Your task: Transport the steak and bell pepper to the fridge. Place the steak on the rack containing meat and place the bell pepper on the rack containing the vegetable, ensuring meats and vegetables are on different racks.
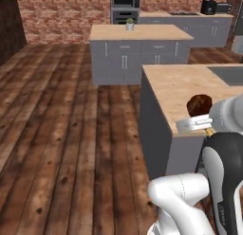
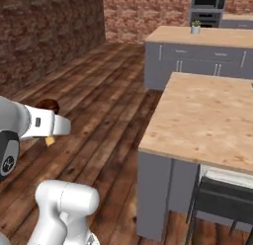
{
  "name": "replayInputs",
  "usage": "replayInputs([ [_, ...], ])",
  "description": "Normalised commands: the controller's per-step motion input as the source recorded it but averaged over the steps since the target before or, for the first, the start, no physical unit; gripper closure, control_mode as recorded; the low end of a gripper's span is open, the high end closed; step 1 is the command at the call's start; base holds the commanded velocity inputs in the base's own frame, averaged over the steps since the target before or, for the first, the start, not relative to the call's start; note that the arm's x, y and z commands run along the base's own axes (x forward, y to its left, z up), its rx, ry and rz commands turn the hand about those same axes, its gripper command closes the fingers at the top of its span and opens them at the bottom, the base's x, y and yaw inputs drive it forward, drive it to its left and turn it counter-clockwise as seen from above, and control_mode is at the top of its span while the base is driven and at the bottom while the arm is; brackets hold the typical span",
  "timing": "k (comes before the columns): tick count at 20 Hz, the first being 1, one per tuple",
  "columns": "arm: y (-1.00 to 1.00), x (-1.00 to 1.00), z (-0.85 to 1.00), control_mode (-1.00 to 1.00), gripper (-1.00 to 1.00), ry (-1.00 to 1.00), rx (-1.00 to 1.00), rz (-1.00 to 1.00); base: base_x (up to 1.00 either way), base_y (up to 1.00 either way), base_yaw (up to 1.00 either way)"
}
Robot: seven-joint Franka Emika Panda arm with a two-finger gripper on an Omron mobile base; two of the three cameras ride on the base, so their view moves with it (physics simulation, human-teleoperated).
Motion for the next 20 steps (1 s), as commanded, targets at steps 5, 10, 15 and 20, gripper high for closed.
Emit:
replayInputs([
  [5, 0.0, 0.0, 0.0, 1.0, 1.0, 0.0, 0.0, 0.0, 1.0, 0.98, 0.0],
  [10, 0.0, 0.0, 0.0, 1.0, 1.0, 0.0, 0.0, 0.0, 1.0, 1.0, -0.01],
  [15, 0.0, 0.0, 0.0, 1.0, 1.0, 0.0, 0.0, 0.0, 1.0, 0.48, -0.09],
  [20, 0.0, 0.0, 0.0, 1.0, 1.0, 0.0, 0.0, 0.0, 1.0, -0.01, -0.01],
])
